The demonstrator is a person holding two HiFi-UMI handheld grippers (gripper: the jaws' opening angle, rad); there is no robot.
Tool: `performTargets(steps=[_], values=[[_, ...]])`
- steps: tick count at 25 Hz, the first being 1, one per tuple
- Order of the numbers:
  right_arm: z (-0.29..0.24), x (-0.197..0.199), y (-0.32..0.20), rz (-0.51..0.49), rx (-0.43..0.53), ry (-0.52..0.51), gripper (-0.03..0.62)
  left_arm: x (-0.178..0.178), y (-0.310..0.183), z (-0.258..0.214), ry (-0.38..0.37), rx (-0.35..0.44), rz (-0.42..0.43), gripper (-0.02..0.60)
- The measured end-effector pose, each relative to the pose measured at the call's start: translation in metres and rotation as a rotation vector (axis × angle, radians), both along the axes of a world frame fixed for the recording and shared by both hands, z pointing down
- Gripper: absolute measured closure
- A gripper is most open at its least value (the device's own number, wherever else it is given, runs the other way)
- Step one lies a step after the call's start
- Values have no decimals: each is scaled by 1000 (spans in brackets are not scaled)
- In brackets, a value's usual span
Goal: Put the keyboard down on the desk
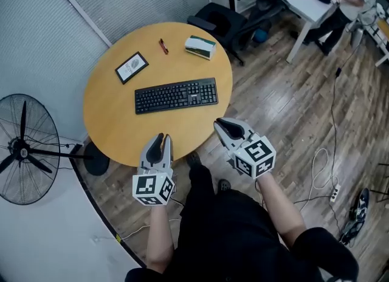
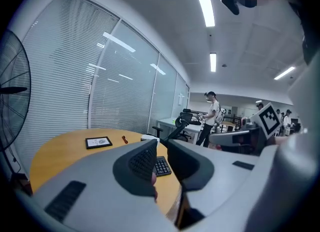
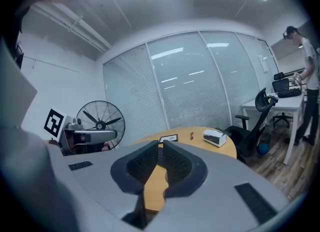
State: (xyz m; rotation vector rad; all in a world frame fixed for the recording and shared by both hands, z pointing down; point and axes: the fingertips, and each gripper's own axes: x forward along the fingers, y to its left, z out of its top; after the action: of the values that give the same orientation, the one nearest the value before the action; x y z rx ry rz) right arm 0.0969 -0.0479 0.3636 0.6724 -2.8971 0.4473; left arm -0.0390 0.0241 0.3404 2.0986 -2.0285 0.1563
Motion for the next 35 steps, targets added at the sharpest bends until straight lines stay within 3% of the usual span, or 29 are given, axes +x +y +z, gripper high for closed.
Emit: performTargets(steps=[11,35], values=[[-34,6,43,-81,65,-10,585,29,37,-20,1,20,-44,580],[-48,-1,97,-110,80,-8,585,31,85,-41,29,63,-19,581]])
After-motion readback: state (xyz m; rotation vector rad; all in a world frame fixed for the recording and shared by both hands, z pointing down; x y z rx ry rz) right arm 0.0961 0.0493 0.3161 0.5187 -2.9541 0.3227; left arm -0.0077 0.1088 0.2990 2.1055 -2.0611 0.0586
